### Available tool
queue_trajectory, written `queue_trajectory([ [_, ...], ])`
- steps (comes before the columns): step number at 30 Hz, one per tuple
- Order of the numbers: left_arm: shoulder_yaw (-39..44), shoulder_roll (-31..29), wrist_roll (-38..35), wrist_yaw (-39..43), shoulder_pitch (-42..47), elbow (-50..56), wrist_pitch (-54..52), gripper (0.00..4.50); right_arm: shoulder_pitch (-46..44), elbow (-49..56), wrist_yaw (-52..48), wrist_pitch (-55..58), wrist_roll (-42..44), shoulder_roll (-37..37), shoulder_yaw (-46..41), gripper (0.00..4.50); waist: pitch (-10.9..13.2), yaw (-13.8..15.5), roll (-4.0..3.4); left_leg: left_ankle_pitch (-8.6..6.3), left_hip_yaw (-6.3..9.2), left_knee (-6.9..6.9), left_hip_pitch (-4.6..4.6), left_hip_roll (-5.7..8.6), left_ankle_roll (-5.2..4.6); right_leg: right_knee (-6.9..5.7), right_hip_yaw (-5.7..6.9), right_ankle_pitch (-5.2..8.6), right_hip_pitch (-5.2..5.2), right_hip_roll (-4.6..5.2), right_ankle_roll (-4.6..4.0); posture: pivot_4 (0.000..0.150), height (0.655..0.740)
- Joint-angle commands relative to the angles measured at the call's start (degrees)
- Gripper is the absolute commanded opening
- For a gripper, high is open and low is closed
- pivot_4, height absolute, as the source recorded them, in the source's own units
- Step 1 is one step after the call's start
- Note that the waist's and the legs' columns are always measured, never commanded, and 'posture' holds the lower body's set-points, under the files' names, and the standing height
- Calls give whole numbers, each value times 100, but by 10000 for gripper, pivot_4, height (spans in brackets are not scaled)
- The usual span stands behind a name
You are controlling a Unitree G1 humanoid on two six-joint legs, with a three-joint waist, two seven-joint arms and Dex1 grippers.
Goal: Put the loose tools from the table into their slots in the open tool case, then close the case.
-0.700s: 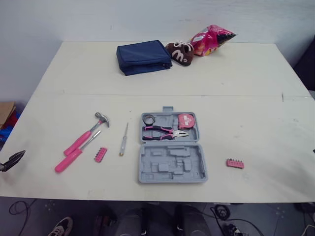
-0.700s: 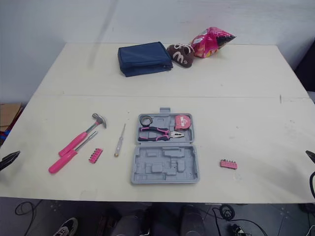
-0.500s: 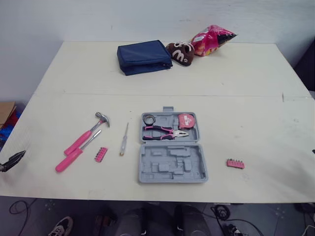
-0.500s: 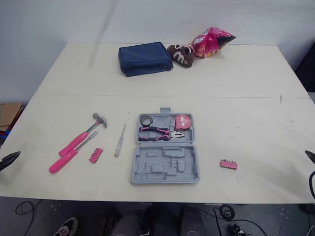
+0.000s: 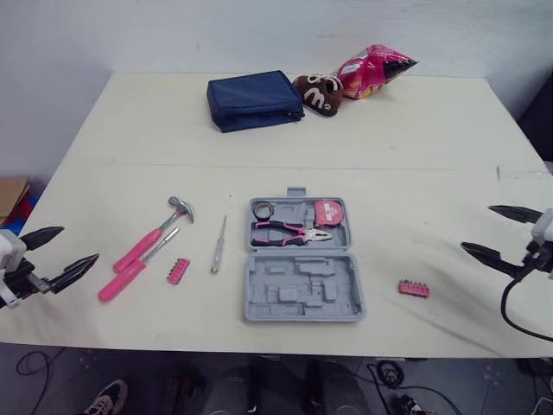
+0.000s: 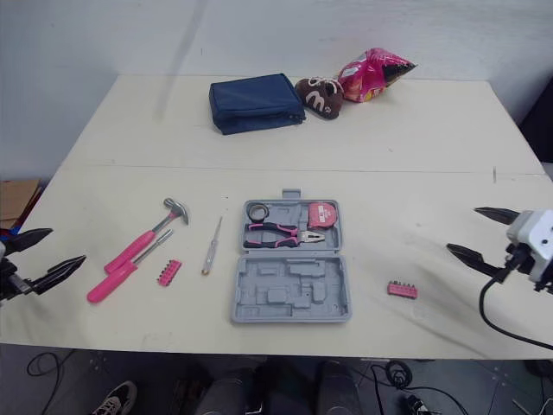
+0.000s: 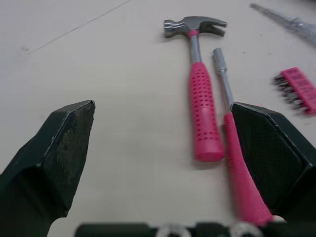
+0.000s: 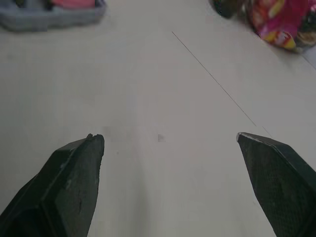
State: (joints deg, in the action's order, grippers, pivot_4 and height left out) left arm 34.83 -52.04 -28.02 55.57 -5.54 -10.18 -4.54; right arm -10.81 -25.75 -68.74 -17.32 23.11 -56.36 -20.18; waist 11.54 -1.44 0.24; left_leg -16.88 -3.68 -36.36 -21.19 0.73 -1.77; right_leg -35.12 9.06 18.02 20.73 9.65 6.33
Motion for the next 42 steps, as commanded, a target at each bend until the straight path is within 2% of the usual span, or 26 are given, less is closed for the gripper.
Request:
queue_trajectory([
  [1, 142, 79, -419, -593, -149, 1273, -1052, 44703, -27, 687, -245, 184, 453, 107, -120, 45000, 0, 19, 0, 0, 3, -1, 1, 0, 0, 1, 0, 0, -3, -1, 0, 1500, 7400],
  [3, -24, 79, -605, -1176, -335, 2343, -2091, 44703, 25, 1056, -466, 190, 728, 289, -155, 45000, 0, 36, 1, -1, 7, -5, 0, 0, -2, 3, 0, 0, -6, -4, 0, 1500, 7400],
  [5, -195, 46, -635, -1475, -395, 3013, -2664, 44703, 90, 1218, -604, 294, 853, 371, -164, 45000, 1, 70, 2, -1, 11, -9, 0, -1, -2, 8, 1, -1, -12, -5, 1, 1500, 7400],
  [10, -544, 237, -1056, -2342, 79, 3861, -3983, 44703, 170, 1482, -728, 477, 983, 566, -113, 45000, 1, 165, 2, -1, 11, -16, 2, -2, -2, 5, 1, -1, -13, -19, 1, 1500, 7400],
  [14, -988, 453, -1350, -3532, 835, 4290, -5703, 44703, 77, 1534, -956, 417, 1181, 853, -104, 45000, 1, 224, 2, -1, 12, -25, 3, -2, -2, 5, 1, -2, -18, -28, 0, 1500, 7400],
  [17, -1555, 1475, -1461, -4689, 1846, 4669, -6973, 44703, 51, 1363, -1471, 287, 1307, 1049, -53, 45000, 0, 280, 1, -5, 17, -52, -4, -1, -3, -3, 3, -2, -24, -41, 0, 1500, 7400],
  [22, -1855, 2718, -971, -5702, 2536, 4768, -8208, 44703, -11, 1195, -1807, 130, 1312, 1261, -49, 45000, -2, 303, 8, -20, 19, -82, -12, -2, -11, 5, -1, -7, -36, -52, 10, 1500, 7400],
  [24, -2035, 3074, -749, -5923, 2736, 4686, -8431, 44703, 21, 1128, -1903, 22, 1260, 1308, -35, 45000, -2, 295, 8, -21, 18, -83, -13, -5, -9, 7, -1, -7, -36, -58, 10, 1500, 7400],
  [28, -2424, 3245, -377, -6043, 2896, 4607, -8616, 44703, 67, 1092, -1884, -39, 1273, 1399, -75, 45000, -2, 290, 8, -28, 10, -96, -10, -32, 5, 10, -11, -11, -36, -90, 3, 1500, 7400],
  [39, -3230, 3167, 249, -5925, 2835, 4174, -8796, 44703, 171, 1163, -1927, -119, 1404, 1515, -115, 45000, -7, 307, 0, -34, 7, -102, -4, -50, 17, 14, -17, -11, -38, -108, -9, 1500, 7400],
  [42, -3183, 3155, 360, -5842, 2650, 3930, -8796, 36959, 180, 1248, -1915, -74, 1422, 1530, -81, 45000, -16, 307, -16, -35, 6, -103, 2, -51, 18, 16, -18, -10, -41, -107, -10, 1500, 7400],
])
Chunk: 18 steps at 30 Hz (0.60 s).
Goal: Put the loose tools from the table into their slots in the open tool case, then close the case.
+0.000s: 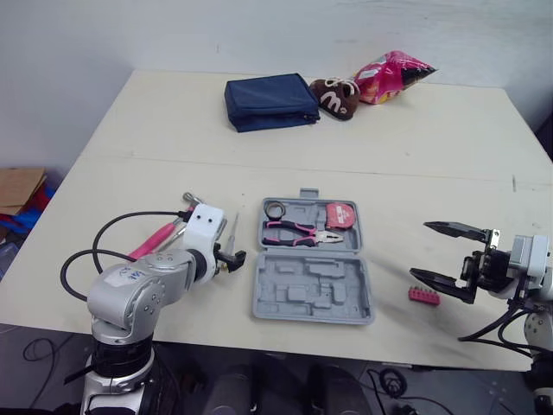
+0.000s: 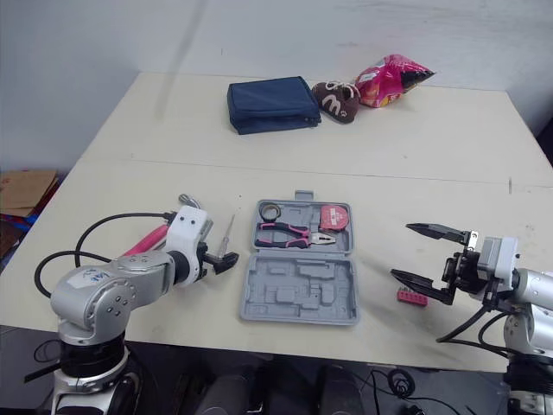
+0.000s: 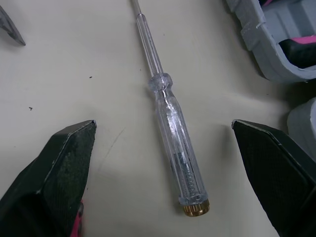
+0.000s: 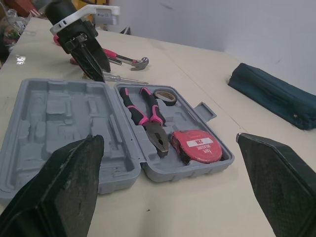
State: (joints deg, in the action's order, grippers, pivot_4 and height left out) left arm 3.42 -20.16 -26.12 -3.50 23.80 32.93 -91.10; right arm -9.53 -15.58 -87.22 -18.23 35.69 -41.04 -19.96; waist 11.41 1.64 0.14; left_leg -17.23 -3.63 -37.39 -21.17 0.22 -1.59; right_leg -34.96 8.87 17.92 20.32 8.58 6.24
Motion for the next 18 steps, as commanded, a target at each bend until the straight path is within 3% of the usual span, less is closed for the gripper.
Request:
queue_trajectory([
  [1, -68, -62, 168, 105, -336, -381, -139, 33317, 55, 265, -54, 22, 159, 0, -96, 45000, -8, -8, -14, 0, -1, 0, 2, 0, 0, 2, -1, 0, -1, 0, 0, 1500, 7400],
  [8, 124, 105, 474, 125, -452, -266, -110, 1722, 77, 504, 55, 123, 141, -20, -86, 45000, -22, -2, -37, -4, -11, 2, 10, -1, 5, 5, -12, 1, -1, 0, -2, 1500, 7400],
  [14, 321, -374, 493, 637, -394, -69, 606, 242, 85, 552, 125, 140, 78, -48, -105, 45000, -20, -25, -35, -5, -12, 3, 7, -4, 7, 4, -13, 2, 5, -3, -3, 1500, 7400],
  [18, 27, -1761, 376, 2699, -575, -35, 3077, 242, 27, 467, 285, 118, -1, -91, -164, 45000, -9, -22, -19, -6, -20, 2, -6, -12, 12, 1, -19, 5, 28, -9, -14, 1500, 7400],
])
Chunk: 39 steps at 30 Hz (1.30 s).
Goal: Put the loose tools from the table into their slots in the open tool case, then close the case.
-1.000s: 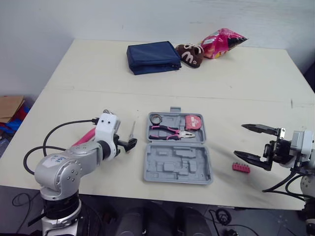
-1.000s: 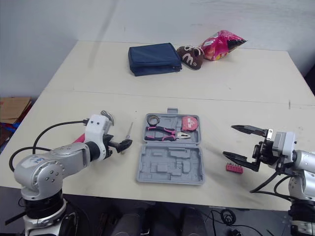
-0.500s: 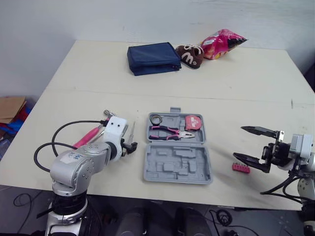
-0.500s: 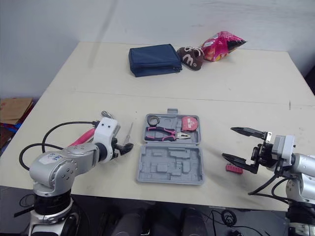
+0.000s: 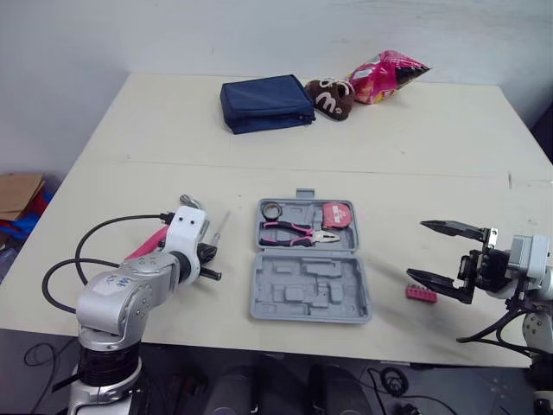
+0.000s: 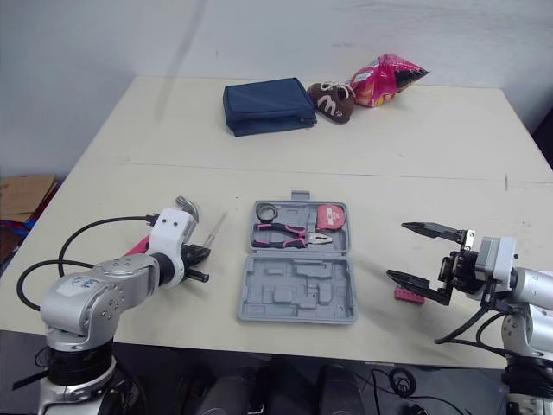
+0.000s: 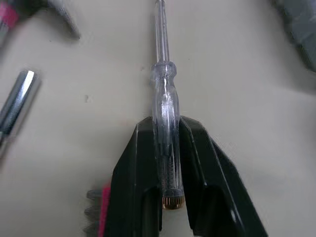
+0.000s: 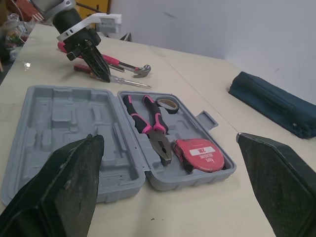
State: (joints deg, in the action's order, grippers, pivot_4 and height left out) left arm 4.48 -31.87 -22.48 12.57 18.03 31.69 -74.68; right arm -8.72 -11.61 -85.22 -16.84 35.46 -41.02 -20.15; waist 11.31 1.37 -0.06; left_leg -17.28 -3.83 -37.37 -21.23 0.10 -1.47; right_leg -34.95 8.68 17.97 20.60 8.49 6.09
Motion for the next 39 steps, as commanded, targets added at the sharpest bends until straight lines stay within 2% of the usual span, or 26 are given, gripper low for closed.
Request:
queue_trajectory([
  [1, -170, -867, 84, 1548, -7, -8, 2009, 242, -88, 37, 109, -76, -10, -95, -157, 45000, 1, 7, 1, -1, 0, -2, -1, -1, 2, 2, 1, 1, 1, 0, -3, 1500, 7400],
  [3, -460, -1413, 185, 2776, 229, -291, 3357, 242, -182, -74, 188, -112, -100, -169, -184, 45000, 1, 14, 0, -2, -3, -1, 0, 1, 3, 6, 0, 2, 1, 3, -4, 1500, 7400],
  [5, -823, -1615, 170, 3539, 713, -545, 3911, 242, -191, -142, 217, -87, -163, -242, -192, 45000, 2, 58, -2, -3, -2, -3, -3, 6, 1, 12, 4, 1, -1, 8, -6, 1500, 7400],
  [9, -1865, -1605, 251, 4479, 1719, -750, 3811, 242, -108, -184, 216, -111, -228, -249, -137, 45000, 2, 96, -2, -8, 2, -1, -11, 6, -9, 19, 12, -1, -6, 5, -4, 1500, 7400],
  [13, -3047, -1105, 766, 4526, 2767, -1109, 2949, 242, -52, -152, 311, -139, -272, -162, -95, 45000, 6, 100, 3, -6, -3, 1, -19, 7, -16, 4, 36, -3, -2, -3, 0, 1500, 7400],
  [18, -3764, -736, 1318, 4503, 3424, -1603, 2544, 242, 109, 48, 430, -117, -261, -100, -112, 45000, 10, 25, 9, 0, -3, -9, -17, 7, -25, -11, 38, -5, -3, -1, 3, 1500, 7400],
  [23, -3888, -549, 1416, 4563, 3620, -1661, 2234, 242, 313, 217, 516, -95, -204, -117, -184, 45000, 11, 2, 9, 1, -1, -7, -17, 5, -26, -11, 32, -5, -2, -1, 3, 1500, 7400],
  [31, -4436, -673, 1806, 4764, 3555, -1656, 2173, 242, 593, 413, 653, -106, -148, -141, -287, 45000, 11, 12, 10, 0, 7, -17, -20, 6, -26, -12, 22, -5, -6, 1, 3, 1500, 7400],
  [39, -4415, -615, 2024, 4652, 3563, -1844, 2163, 242, 648, 525, 763, -76, -138, -128, -251, 45000, 11, 12, 10, 0, 11, -20, -20, 5, -26, -13, 21, -5, -8, 1, 3, 1500, 7400],
])
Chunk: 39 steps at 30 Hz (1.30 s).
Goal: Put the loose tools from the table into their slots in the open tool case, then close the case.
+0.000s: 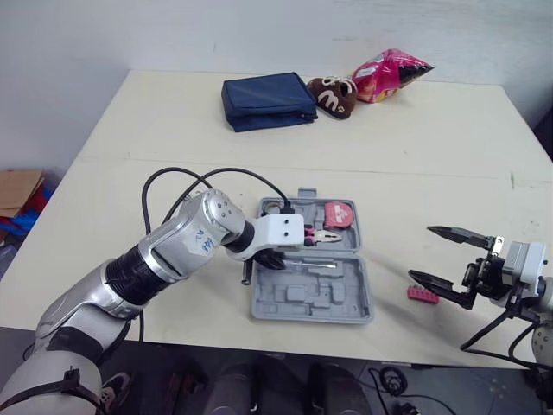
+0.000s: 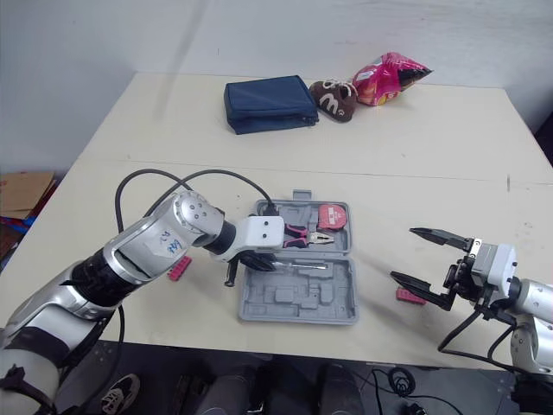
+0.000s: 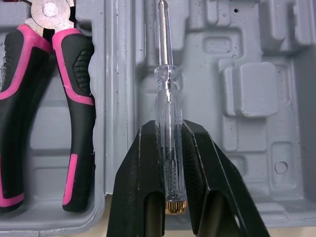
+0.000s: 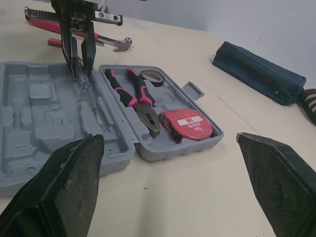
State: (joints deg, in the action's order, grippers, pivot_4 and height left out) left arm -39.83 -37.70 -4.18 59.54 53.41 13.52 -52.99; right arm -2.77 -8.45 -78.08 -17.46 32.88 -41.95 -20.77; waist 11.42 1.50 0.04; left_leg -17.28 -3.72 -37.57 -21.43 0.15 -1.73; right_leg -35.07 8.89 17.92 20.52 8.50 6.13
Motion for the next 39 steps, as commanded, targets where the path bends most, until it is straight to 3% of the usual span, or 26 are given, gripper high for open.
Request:
queue_trajectory([
  [1, 19, -32, 201, -36, 28, -29, -9, 242, 62, 226, 62, -8, 119, -34, -183, 45000, 0, -2, 0, 0, 0, -1, 0, 0, 0, -1, 0, 0, 0, 0, 0, 1500, 7400],
  [27, 135, 255, 372, -248, 177, 280, -336, 242, 227, 534, 239, 185, 105, 27, -71, 45000, 0, 4, 0, -3, 2, -18, -2, 0, -4, -11, 0, 0, -4, 3, 0, 1500, 7400],
  [39, -192, 232, 640, -272, 150, 4, -377, 242, 308, 568, 261, 171, 111, 49, -84, 45000, 0, 4, 0, -3, 3, -20, -3, 0, -5, -13, 0, 0, -3, 2, 0, 1500, 7400],
])
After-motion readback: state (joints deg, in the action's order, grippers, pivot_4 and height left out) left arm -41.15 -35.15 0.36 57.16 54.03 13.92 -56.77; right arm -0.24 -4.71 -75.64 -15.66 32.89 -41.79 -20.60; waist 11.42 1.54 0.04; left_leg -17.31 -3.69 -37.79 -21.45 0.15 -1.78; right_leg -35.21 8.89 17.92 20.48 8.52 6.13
